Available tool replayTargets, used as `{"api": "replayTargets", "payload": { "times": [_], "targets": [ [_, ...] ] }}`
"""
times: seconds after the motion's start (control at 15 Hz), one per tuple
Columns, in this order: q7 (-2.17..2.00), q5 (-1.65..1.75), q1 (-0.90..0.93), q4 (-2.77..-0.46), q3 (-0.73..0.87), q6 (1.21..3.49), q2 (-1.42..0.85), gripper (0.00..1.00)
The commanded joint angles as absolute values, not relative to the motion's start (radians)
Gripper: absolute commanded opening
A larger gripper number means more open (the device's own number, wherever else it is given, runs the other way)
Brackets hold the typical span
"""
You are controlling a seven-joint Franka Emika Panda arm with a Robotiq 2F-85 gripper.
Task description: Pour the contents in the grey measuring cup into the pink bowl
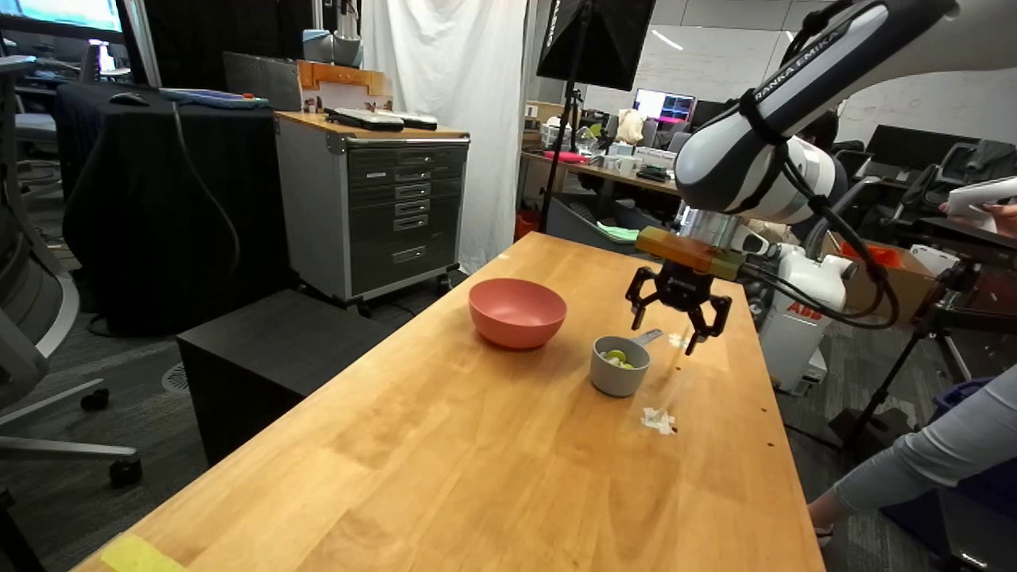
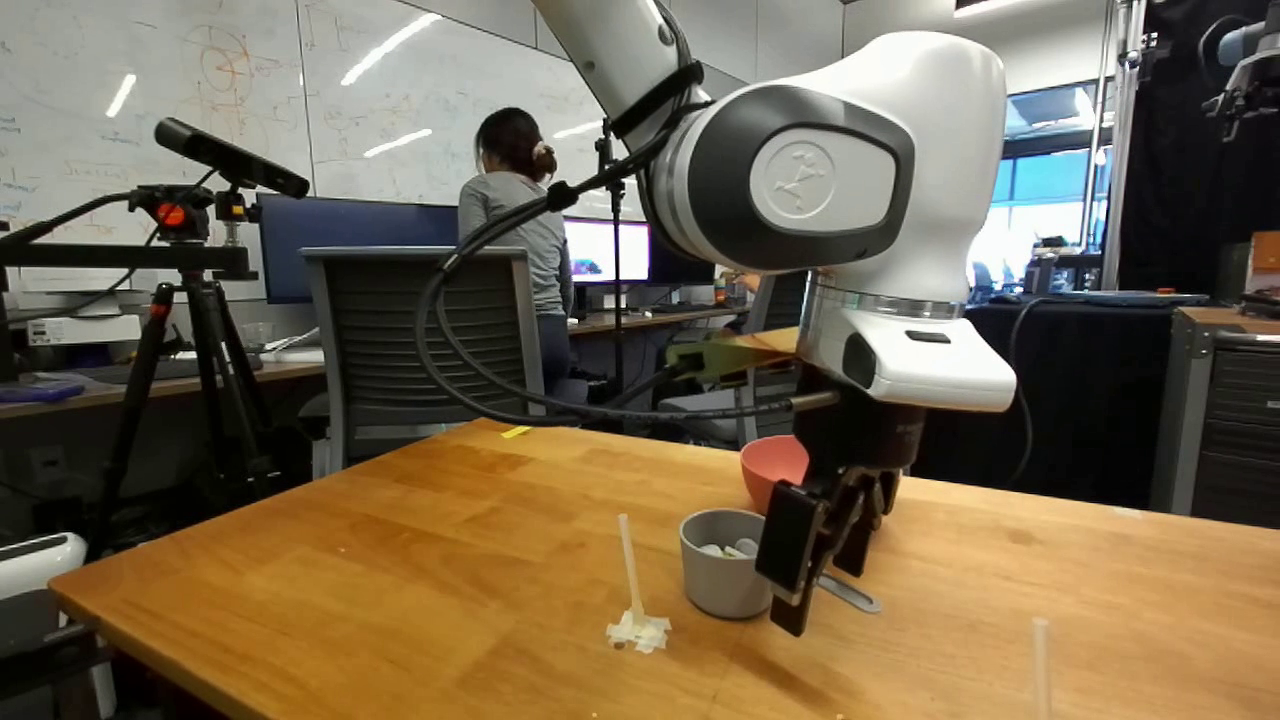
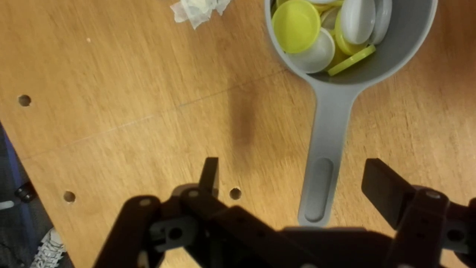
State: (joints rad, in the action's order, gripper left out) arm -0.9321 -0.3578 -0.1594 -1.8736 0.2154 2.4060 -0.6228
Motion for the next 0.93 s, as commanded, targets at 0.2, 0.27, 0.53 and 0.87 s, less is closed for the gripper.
{"api": "replayTargets", "payload": {
  "times": [0.2, 0.27, 0.53, 0.87],
  "targets": [
    [-0.965, -0.346, -0.154, -1.824, 0.219, 2.400, -0.647, 0.45],
    [-0.968, -0.346, -0.155, -1.821, 0.219, 2.399, -0.647, 0.36],
    [-0.975, -0.347, -0.155, -1.815, 0.218, 2.402, -0.644, 0.11],
    [-0.979, -0.343, -0.154, -1.813, 0.219, 2.404, -0.643, 0.12]
  ]
}}
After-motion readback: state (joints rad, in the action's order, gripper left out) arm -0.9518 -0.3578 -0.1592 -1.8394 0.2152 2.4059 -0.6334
